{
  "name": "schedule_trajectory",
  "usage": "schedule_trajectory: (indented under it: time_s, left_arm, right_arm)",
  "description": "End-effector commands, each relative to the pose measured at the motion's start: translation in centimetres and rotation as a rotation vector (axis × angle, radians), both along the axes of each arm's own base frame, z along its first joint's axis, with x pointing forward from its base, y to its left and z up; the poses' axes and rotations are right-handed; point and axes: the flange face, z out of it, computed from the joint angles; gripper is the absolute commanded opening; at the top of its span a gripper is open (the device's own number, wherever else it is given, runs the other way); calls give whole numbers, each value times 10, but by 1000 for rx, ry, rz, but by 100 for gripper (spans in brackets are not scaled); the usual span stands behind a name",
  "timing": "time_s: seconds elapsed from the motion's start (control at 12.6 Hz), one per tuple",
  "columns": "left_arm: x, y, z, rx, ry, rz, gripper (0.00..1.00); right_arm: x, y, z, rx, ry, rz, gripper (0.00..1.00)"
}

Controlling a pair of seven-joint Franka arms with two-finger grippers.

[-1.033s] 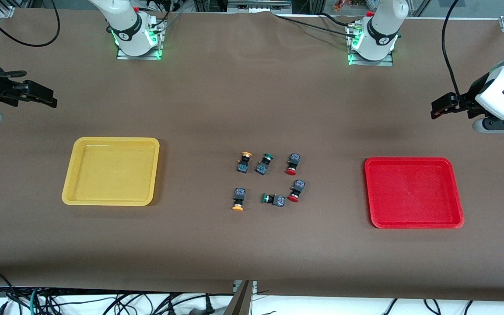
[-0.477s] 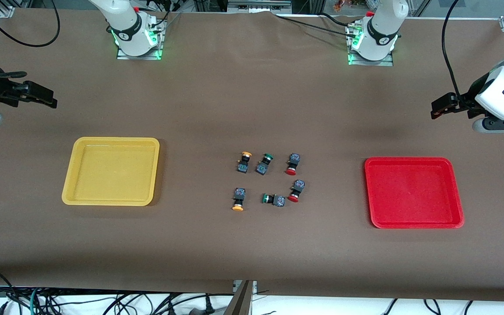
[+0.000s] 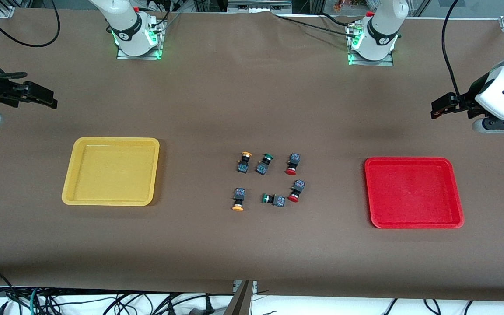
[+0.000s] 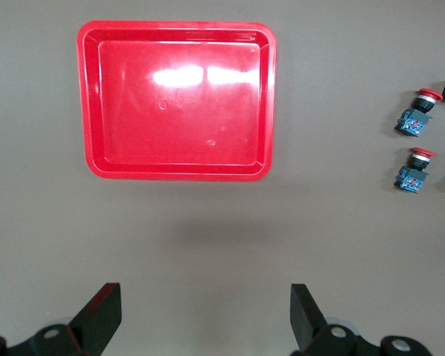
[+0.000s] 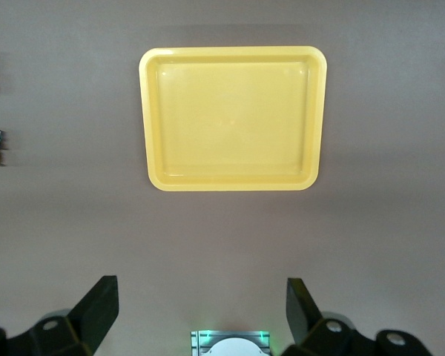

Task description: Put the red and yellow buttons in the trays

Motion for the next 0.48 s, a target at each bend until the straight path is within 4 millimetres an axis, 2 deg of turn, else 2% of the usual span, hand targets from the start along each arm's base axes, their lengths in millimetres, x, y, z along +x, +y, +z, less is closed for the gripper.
schedule_trajectory:
  time_s: [0.0,0.4]
  left_arm:
    - [4,-1,5,-15,8,-1,100]
    - [4,-1,4,-15,10,-3,100]
  right_arm:
    - [2,-4,3,-8,-8,9,100]
    - [2,-1,3,-7,-14,9,100]
